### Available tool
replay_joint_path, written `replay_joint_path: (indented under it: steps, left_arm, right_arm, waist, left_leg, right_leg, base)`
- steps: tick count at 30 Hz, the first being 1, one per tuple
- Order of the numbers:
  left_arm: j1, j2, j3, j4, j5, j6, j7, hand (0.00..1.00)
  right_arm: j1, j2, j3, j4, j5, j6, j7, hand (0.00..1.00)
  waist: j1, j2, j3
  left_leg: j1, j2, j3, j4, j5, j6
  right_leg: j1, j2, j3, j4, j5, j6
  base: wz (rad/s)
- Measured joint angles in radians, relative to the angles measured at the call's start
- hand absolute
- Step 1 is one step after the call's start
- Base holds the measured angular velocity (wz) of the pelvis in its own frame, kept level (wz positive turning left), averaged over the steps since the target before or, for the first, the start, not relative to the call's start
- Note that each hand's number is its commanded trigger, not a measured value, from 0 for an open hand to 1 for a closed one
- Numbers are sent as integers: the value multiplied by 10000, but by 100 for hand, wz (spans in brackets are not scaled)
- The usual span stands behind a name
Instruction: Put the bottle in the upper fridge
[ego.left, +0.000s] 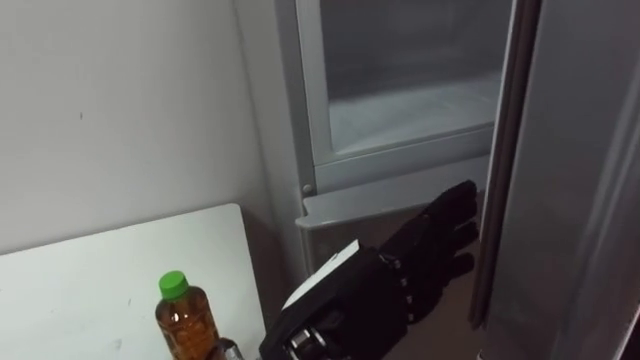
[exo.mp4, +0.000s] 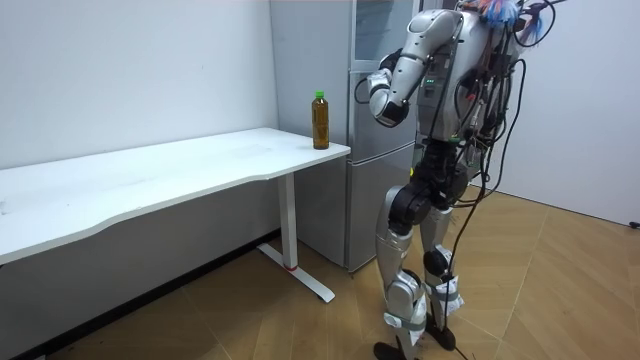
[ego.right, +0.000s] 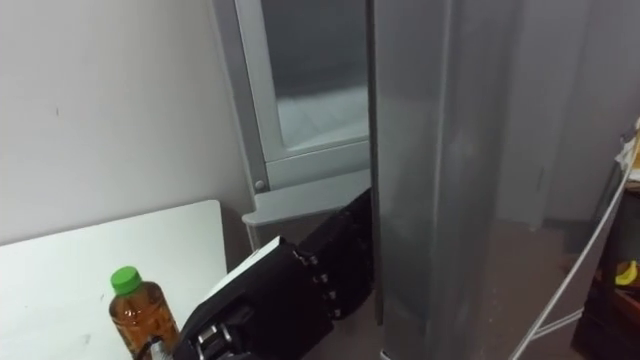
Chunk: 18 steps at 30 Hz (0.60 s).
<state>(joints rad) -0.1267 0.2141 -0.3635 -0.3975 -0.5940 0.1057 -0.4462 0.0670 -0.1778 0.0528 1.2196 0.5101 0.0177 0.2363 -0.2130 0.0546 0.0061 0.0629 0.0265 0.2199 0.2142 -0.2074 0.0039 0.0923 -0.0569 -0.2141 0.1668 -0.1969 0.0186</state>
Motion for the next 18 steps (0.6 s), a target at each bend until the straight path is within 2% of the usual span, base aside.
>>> replay_joint_path:
  steps: [5,13,18]
  left_arm:
    - [0,-1,0,-2,0,0,-33,0]
    - [-31,-72,0,-3,-3,1,-185,0]
    - [-467,-83,-32,-3,-3,0,-194,0]
  right_arm:
    - [4,-22,2,3,11,-15,66,0]
    - [20,-47,29,-37,17,-33,64,0]
    - [21,-147,60,-62,9,-33,70,0]
  waist:
    - [-26,43,-17]
    - [-62,44,-18]
    - [-98,46,-18]
  left_leg:
    - [13,36,163,-37,0,0]
    - [24,53,242,-35,0,-1]
    - [25,56,255,-32,0,-1]
  right_leg:
    - [-81,38,163,7,17,-24]
    - [-88,42,157,8,22,-31]
    - [-85,40,177,11,22,-31]
  base:
    - [-9]
    - [-2]
    - [0]
